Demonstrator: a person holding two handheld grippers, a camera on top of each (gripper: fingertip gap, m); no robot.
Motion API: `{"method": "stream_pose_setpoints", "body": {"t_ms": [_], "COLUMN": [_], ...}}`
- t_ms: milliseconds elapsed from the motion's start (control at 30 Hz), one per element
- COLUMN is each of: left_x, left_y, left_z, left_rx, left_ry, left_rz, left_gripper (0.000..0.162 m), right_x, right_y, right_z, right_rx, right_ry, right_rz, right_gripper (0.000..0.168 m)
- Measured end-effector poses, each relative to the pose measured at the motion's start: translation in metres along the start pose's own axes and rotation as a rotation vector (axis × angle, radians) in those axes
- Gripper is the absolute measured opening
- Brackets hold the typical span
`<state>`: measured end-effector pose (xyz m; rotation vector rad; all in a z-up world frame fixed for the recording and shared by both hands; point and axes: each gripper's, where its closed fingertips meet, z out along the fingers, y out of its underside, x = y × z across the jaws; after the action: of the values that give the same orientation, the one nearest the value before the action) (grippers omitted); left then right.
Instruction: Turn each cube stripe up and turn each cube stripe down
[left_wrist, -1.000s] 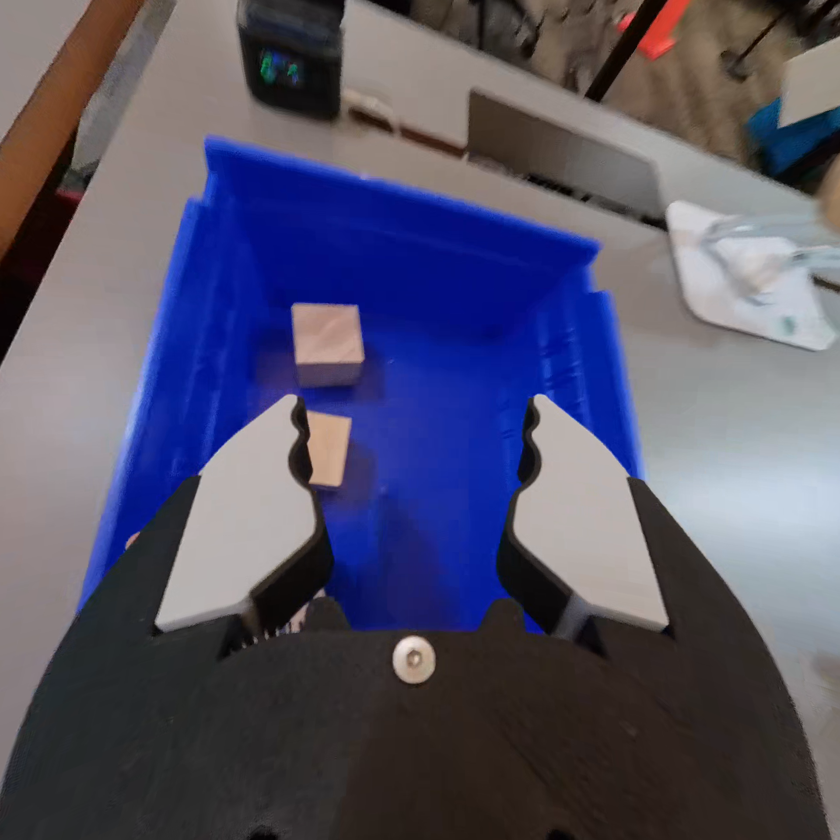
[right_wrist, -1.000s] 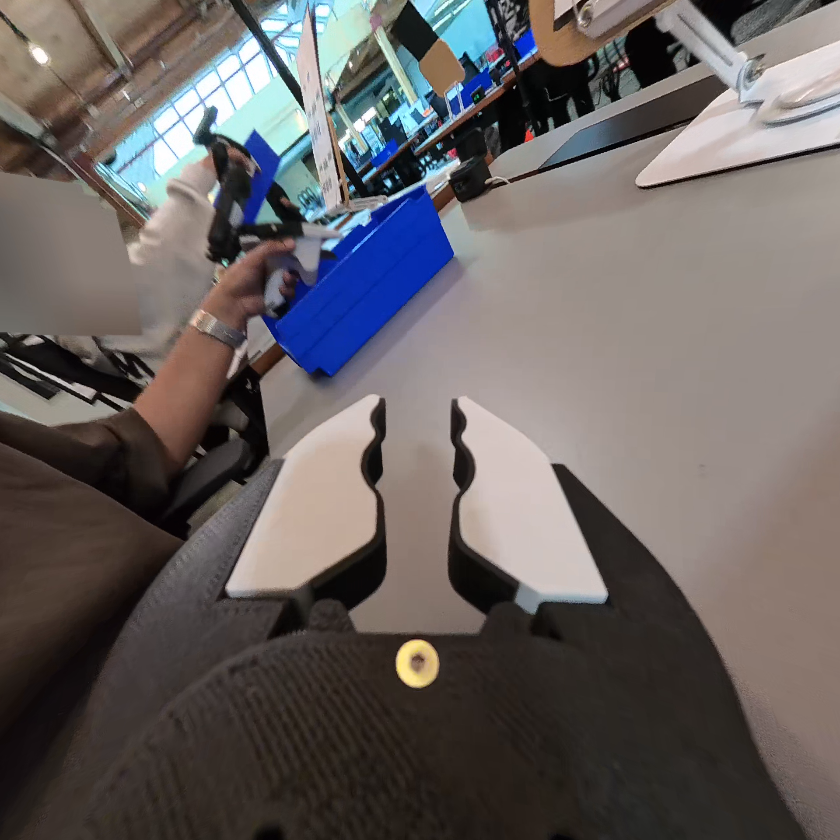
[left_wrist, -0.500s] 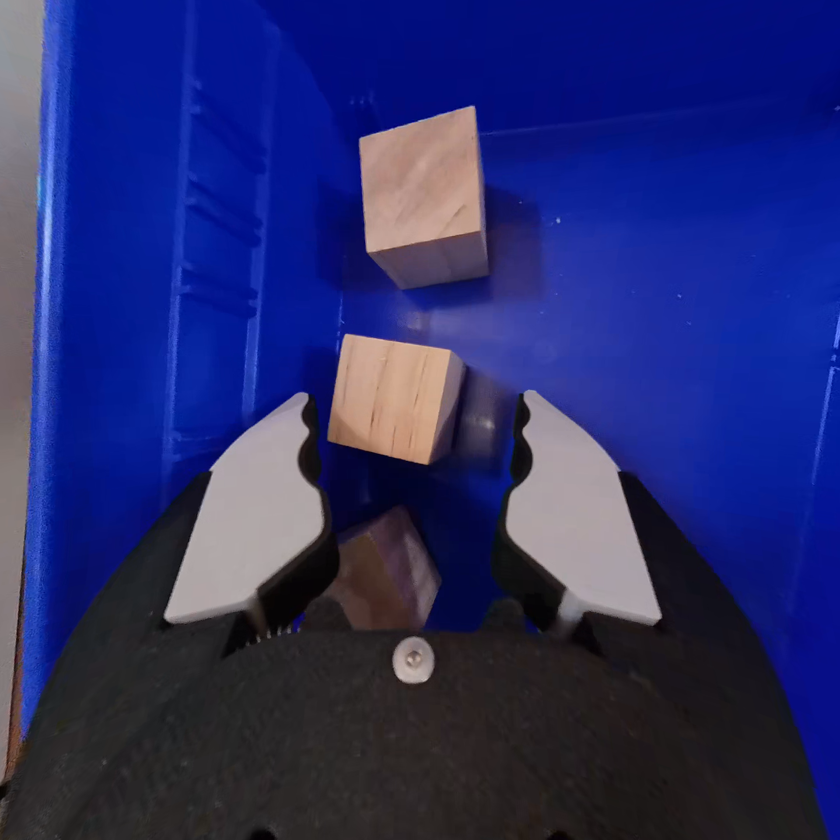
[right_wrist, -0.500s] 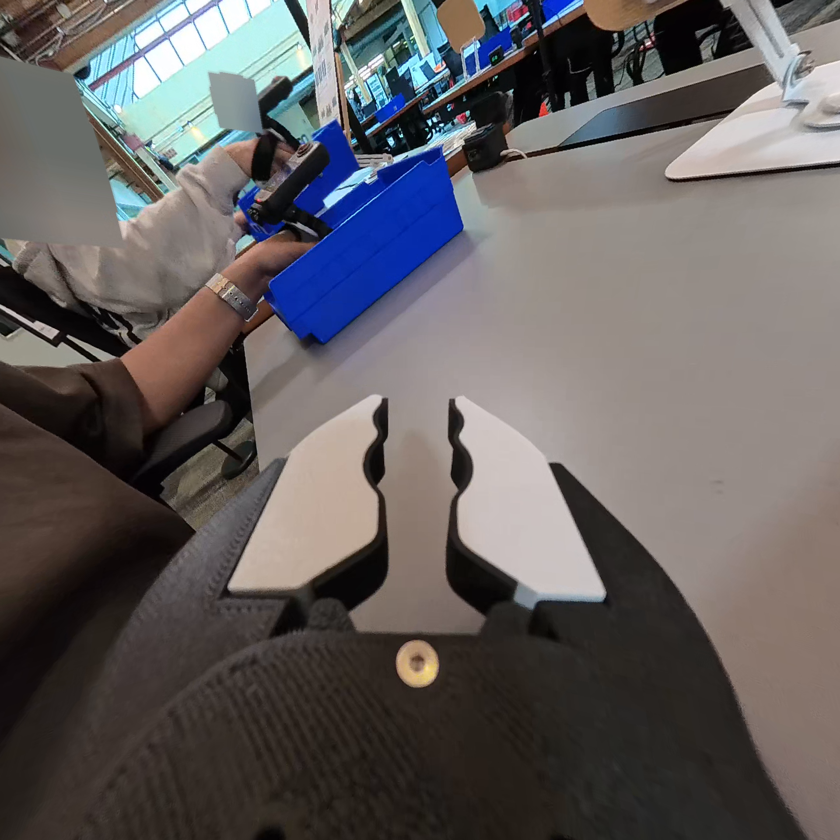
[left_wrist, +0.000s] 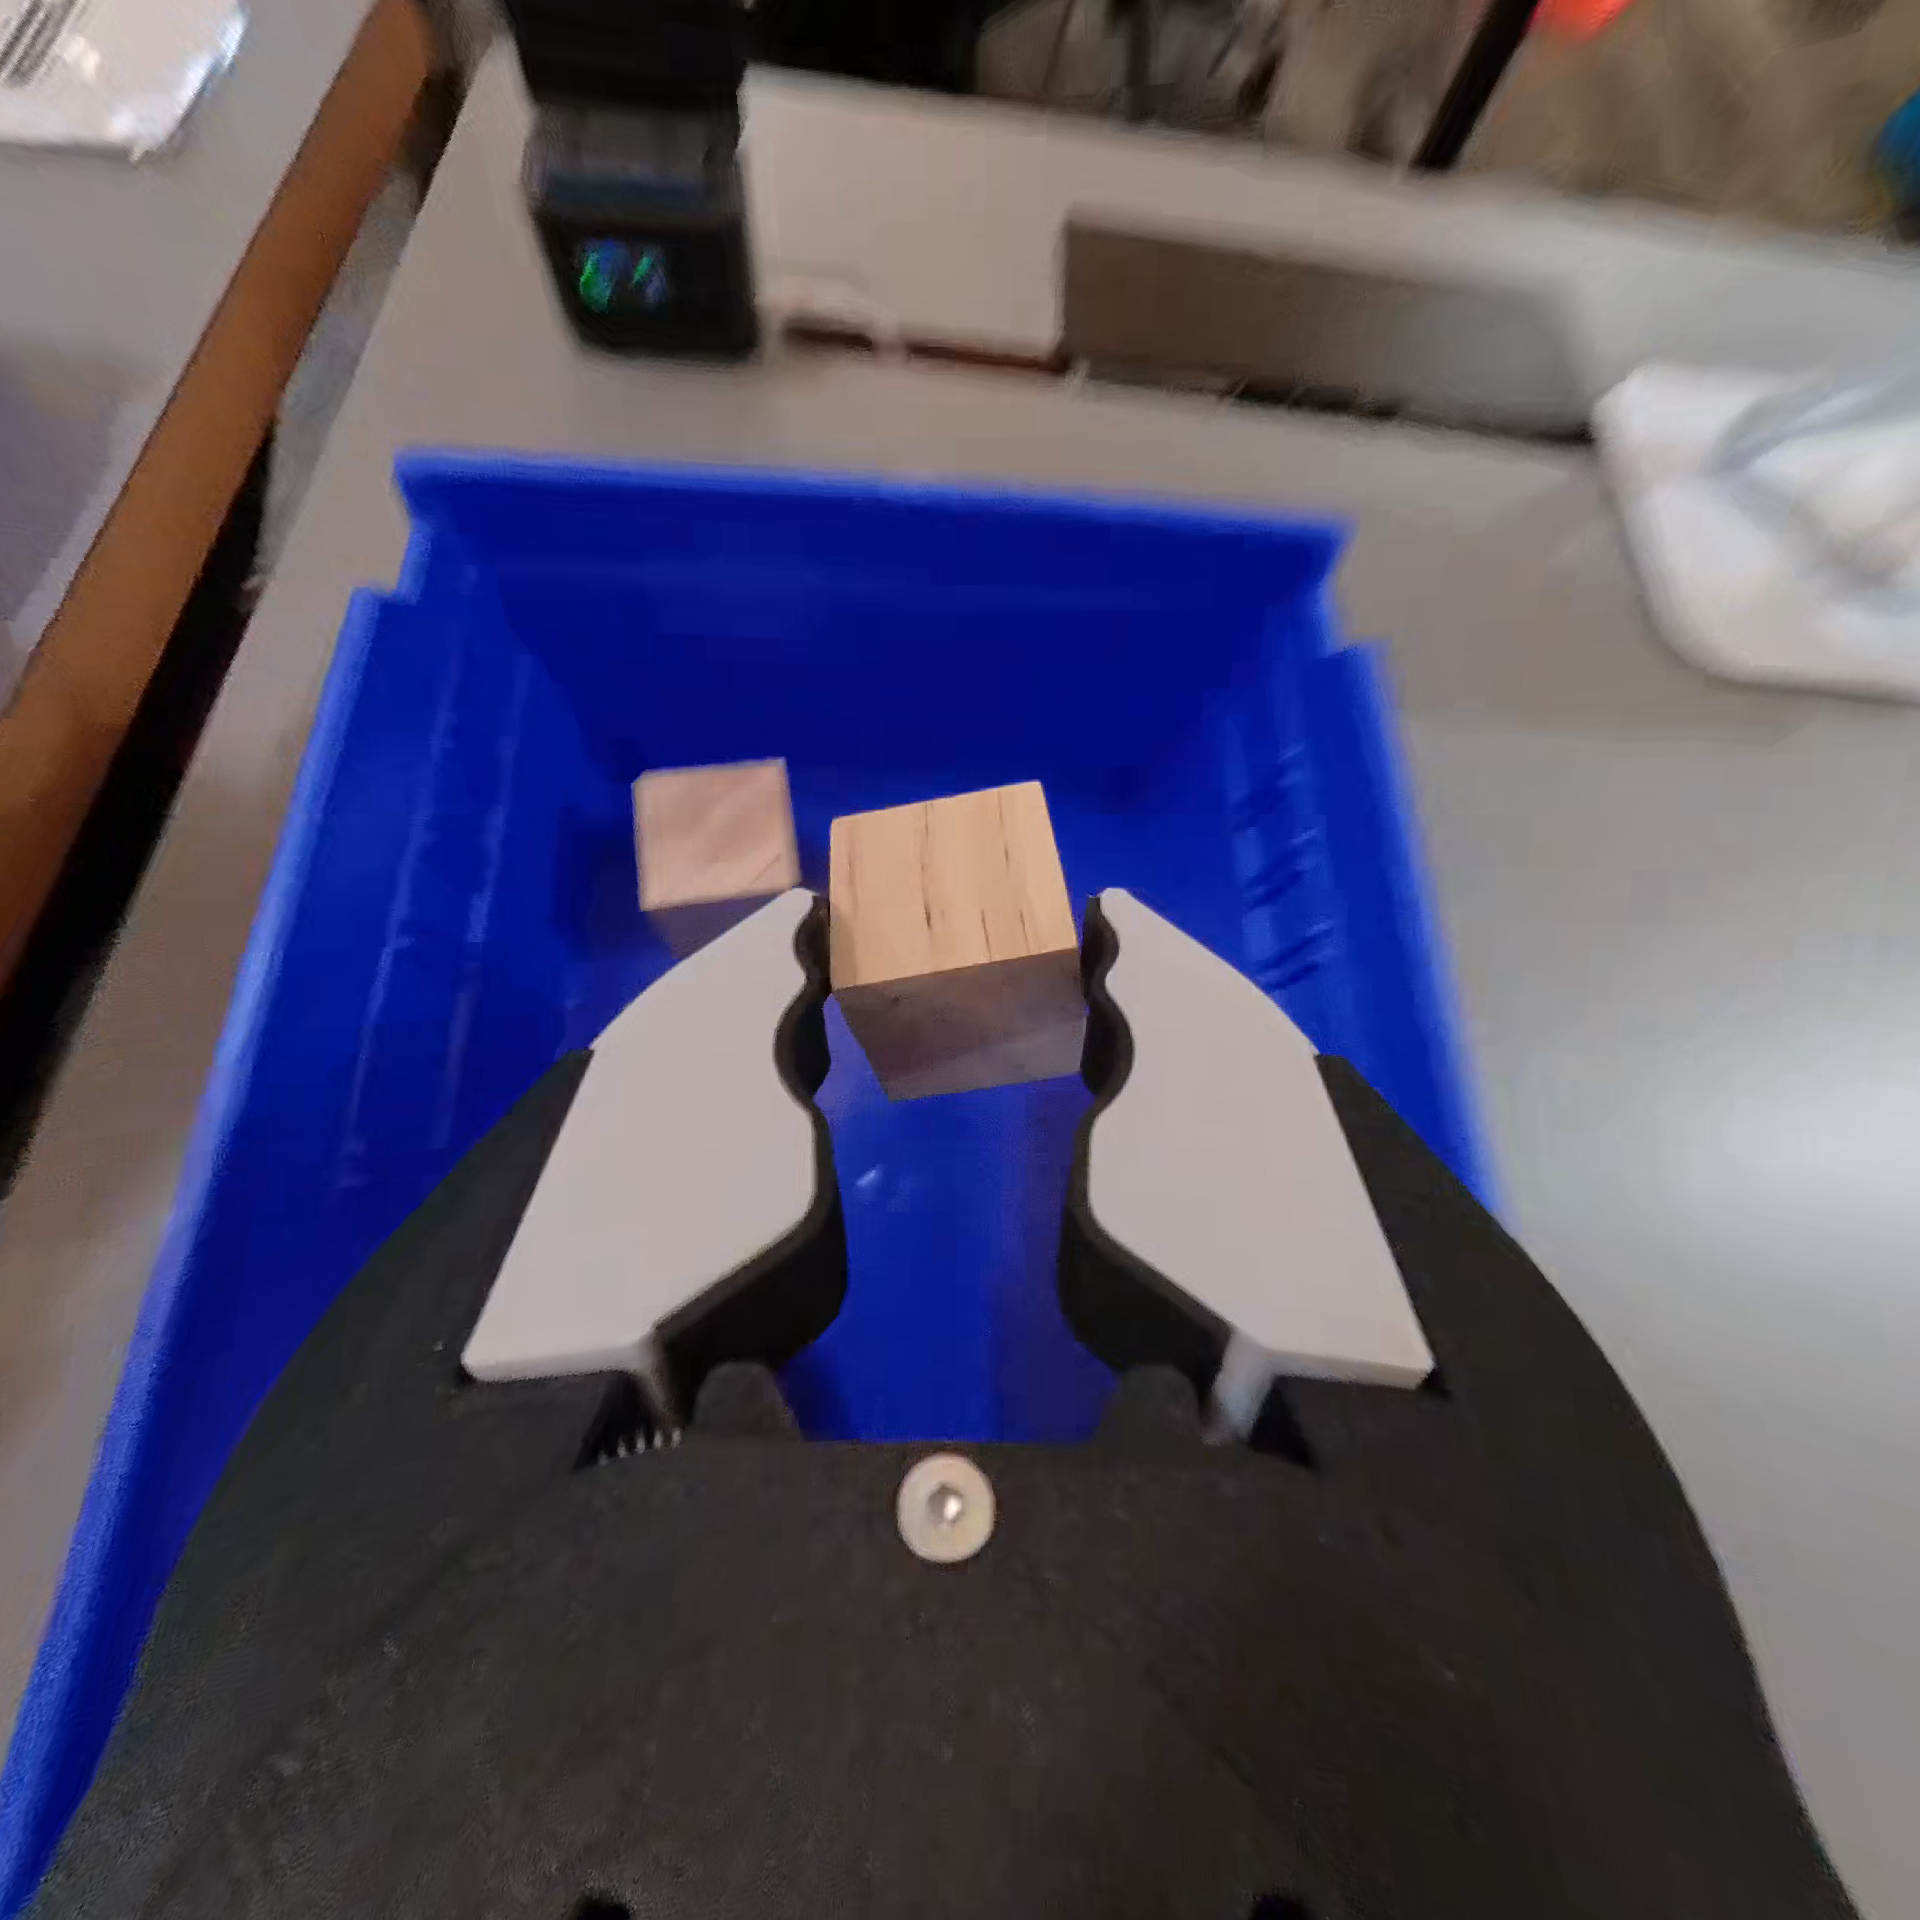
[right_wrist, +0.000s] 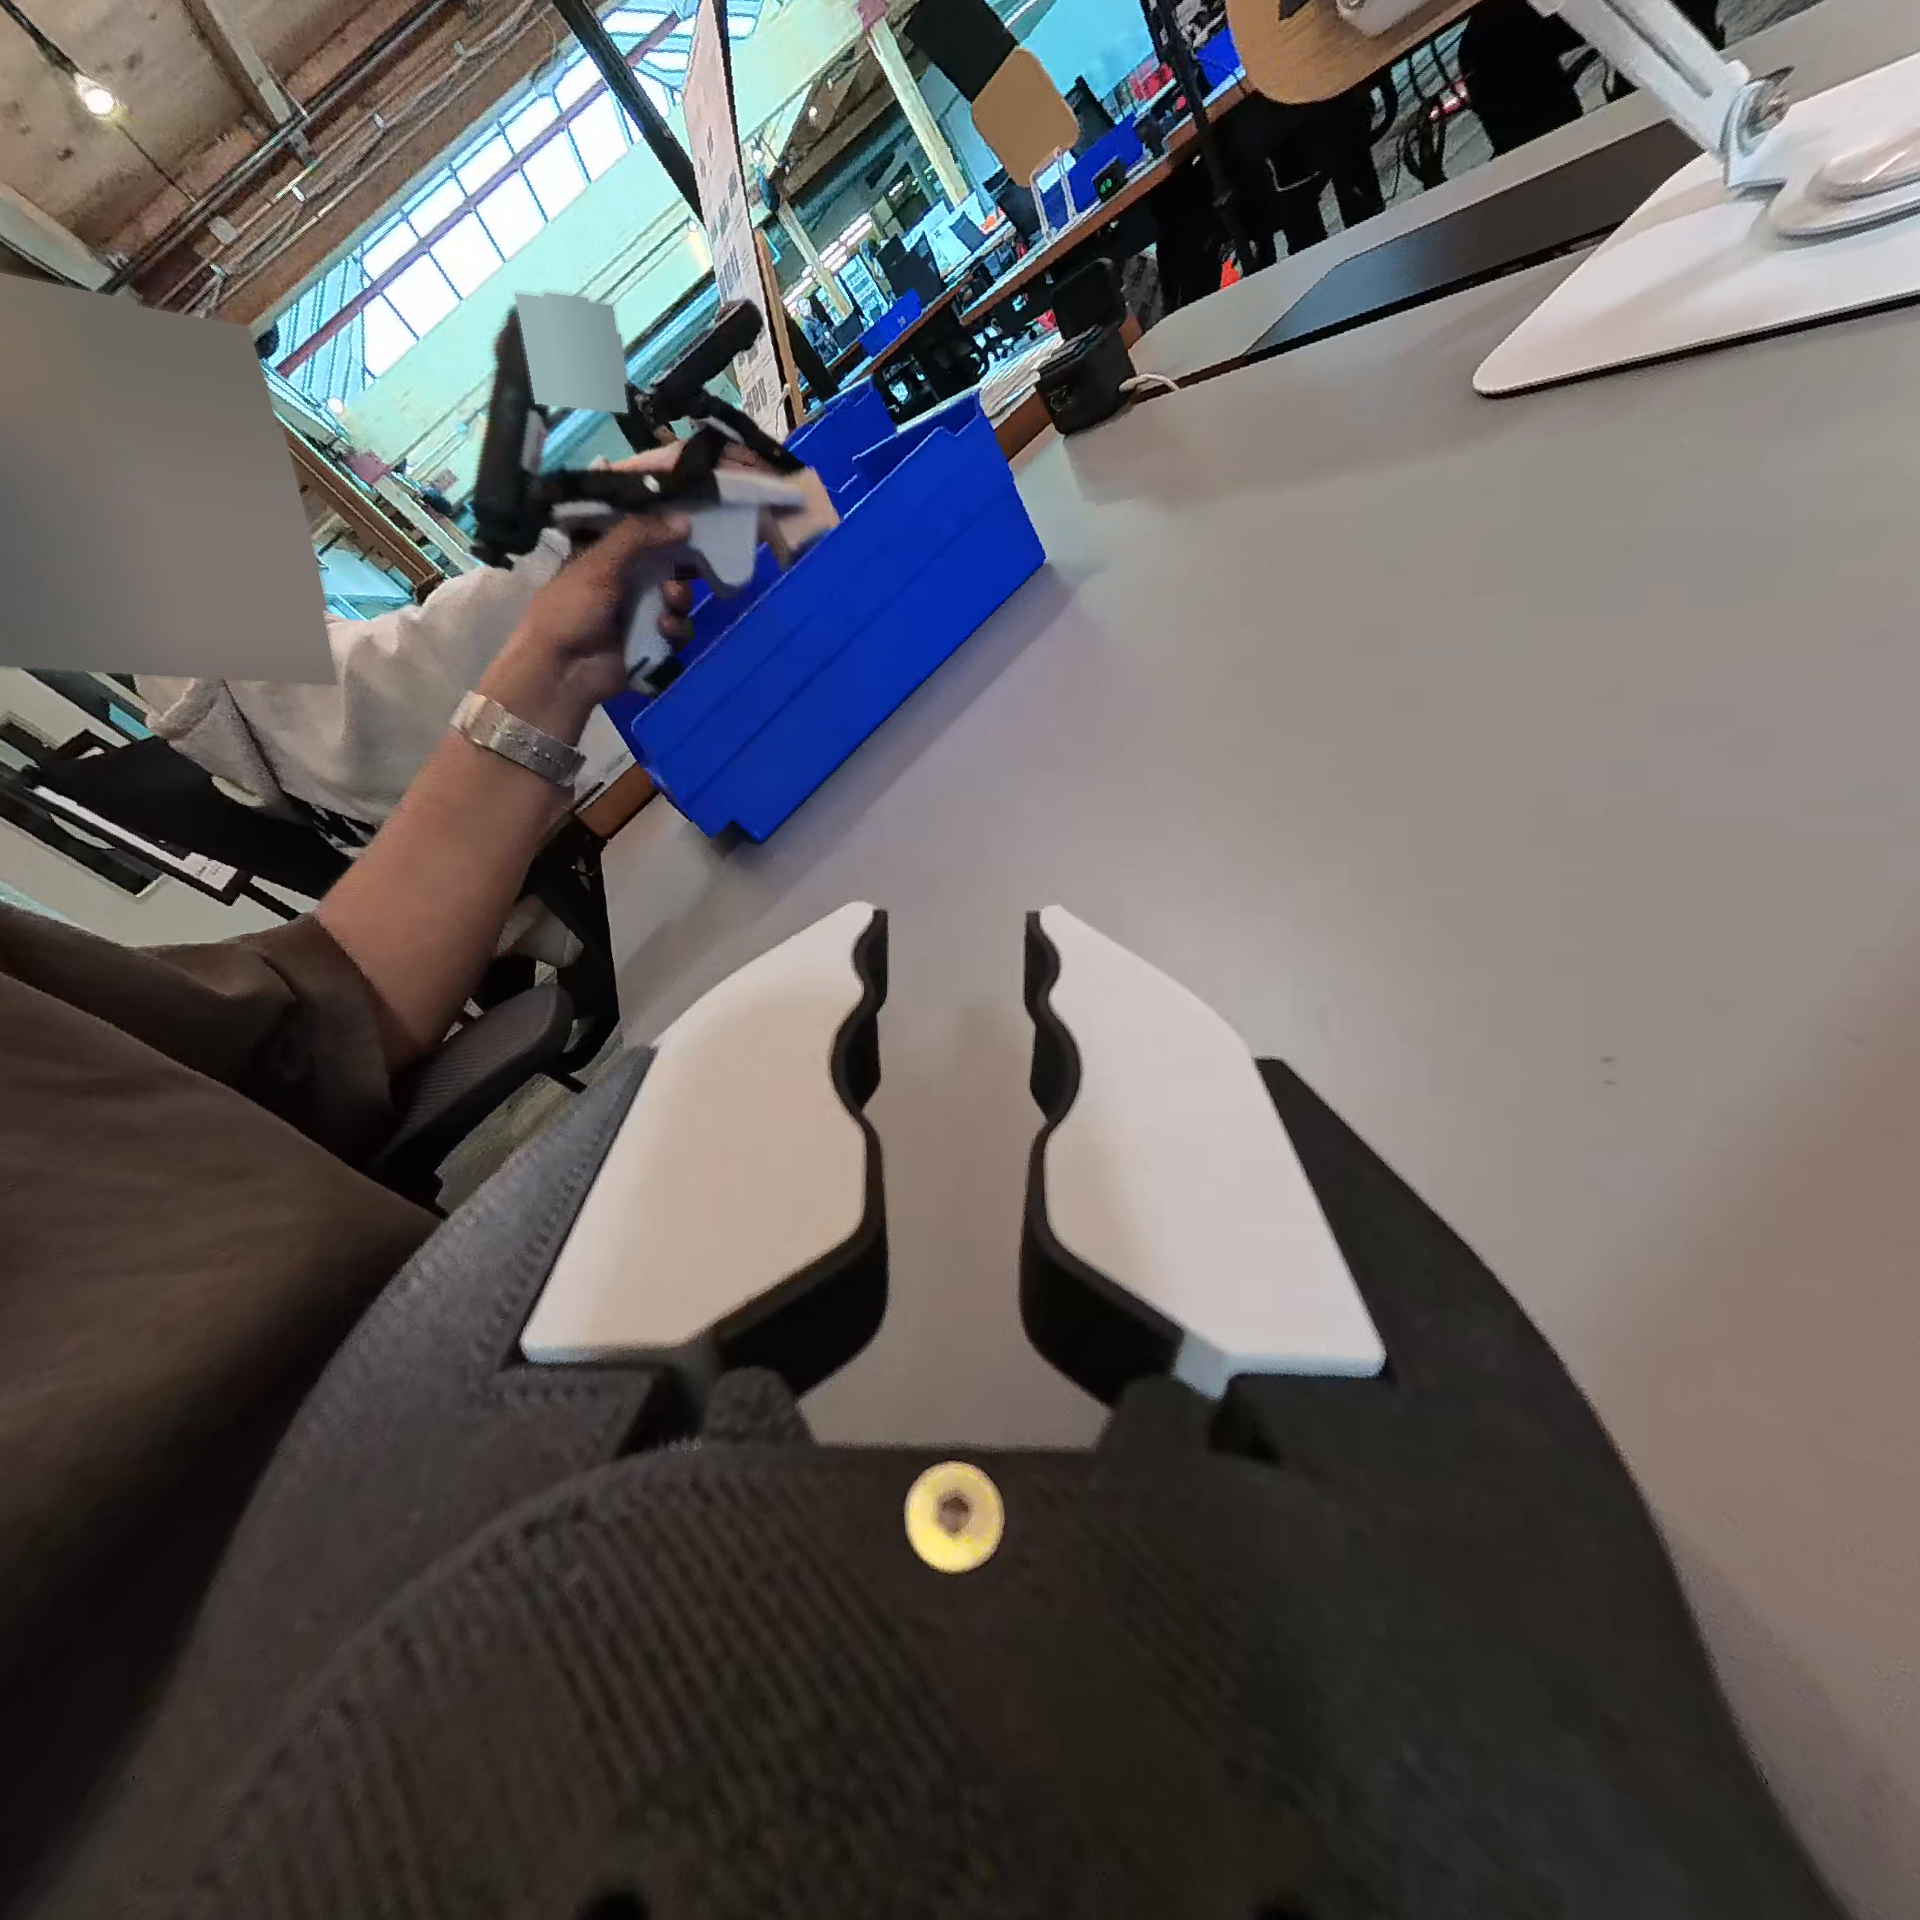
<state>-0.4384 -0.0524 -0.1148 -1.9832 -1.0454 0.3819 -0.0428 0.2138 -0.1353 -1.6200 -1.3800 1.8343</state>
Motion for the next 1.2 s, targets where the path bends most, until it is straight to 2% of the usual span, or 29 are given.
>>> {"method": "stream_pose_setpoints", "body": {"t_ms": [67, 133, 233, 433, 533, 600, 767, 1000, 1067, 1167, 1200], "left_x": [0.028, 0.063, 0.118, 0.236, 0.293, 0.325, 0.376, 0.419, 0.427, 0.434, 0.434], "left_y": [-0.025, -0.046, -0.059, -0.042, -0.018, 0.005, 0.050, 0.078, 0.084, 0.090, 0.090], "left_z": [-0.017, -0.039, -0.061, -0.080, -0.086, -0.085, -0.086, -0.108, -0.115, -0.119, -0.120], "left_rx": [0.117, 0.222, 0.285, 0.230, 0.165, 0.110, 0.012, -0.023, -0.012, -0.006, -0.001], "left_ry": [0.162, 0.390, 0.709, 1.094, 1.235, 1.293, 1.391, 1.503, 1.512, 1.512, 1.521], "left_rz": [-0.083, -0.207, -0.371, -0.437, -0.443, -0.432, -0.468, -0.412, -0.358, -0.329, -0.333], "left_gripper": [0.046, 0.046, 0.046, 0.046, 0.045, 0.045, 0.045, 0.045, 0.045, 0.045, 0.045], "right_x": [-0.001, -0.003, -0.006, -0.025, -0.032, -0.033, -0.043, -0.046, -0.051, -0.058, -0.058], "right_y": [0.002, 0.004, 0.009, 0.006, -0.003, -0.009, -0.018, -0.016, -0.019, -0.024, -0.027], "right_z": [0.002, 0.005, 0.010, 0.021, 0.025, 0.027, 0.028, 0.029, 0.027, 0.021, 0.019], "right_rx": [-0.010, -0.023, -0.056, -0.029, 0.035, 0.085, 0.173, 0.187, 0.196, 0.207, 0.216], "right_ry": [-0.005, -0.006, 0.005, -0.041, -0.042, -0.031, -0.088, -0.163, -0.194, -0.236, -0.232], "right_rz": [-0.005, -0.022, -0.051, -0.038, 0.025, 0.090, 0.237, 0.383, 0.392, 0.357, 0.342], "right_gripper": [0.026, 0.026, 0.026, 0.032, 0.052, 0.070, 0.072, 0.070, 0.064, 0.043, 0.042]}}
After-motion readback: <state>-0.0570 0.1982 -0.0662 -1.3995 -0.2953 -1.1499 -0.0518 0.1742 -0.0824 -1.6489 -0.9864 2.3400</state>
